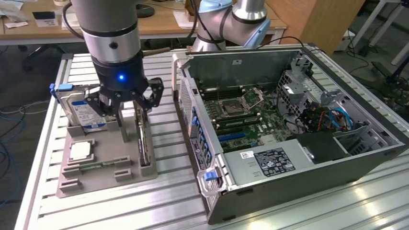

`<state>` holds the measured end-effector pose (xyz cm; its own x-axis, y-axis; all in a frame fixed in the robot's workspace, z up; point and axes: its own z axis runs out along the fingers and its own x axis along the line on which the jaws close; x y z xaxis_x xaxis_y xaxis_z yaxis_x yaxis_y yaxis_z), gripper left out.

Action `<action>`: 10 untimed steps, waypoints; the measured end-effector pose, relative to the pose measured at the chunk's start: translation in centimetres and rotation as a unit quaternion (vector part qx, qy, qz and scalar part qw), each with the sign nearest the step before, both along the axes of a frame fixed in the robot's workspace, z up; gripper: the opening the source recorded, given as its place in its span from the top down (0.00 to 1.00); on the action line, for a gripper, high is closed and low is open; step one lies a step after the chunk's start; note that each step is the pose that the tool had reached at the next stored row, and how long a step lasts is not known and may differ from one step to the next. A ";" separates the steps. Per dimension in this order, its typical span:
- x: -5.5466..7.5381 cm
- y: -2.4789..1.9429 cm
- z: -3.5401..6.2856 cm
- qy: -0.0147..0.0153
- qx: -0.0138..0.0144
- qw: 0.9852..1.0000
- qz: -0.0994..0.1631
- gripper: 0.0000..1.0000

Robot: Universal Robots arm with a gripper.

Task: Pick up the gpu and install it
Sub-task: 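Pick up the gpu and move the gpu toward the slot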

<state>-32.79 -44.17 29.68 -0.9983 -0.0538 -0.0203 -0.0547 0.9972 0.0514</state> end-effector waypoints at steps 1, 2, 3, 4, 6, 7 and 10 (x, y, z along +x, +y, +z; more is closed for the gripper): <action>0.1 0.00 -0.18 0.000 0.000 1.000 0.000 0.41; 0.1 0.00 -0.35 0.000 0.000 1.000 0.000 0.41; 0.2 -0.01 -0.54 0.000 0.000 1.000 0.000 0.41; 0.3 -0.01 -0.72 0.000 0.000 1.000 0.000 0.41; 0.4 -0.02 -1.07 0.000 0.000 1.000 -0.001 0.41; 0.4 -0.02 -1.25 0.000 0.000 1.000 -0.001 0.40; 0.4 -0.03 -1.79 0.000 0.000 1.000 -0.001 0.34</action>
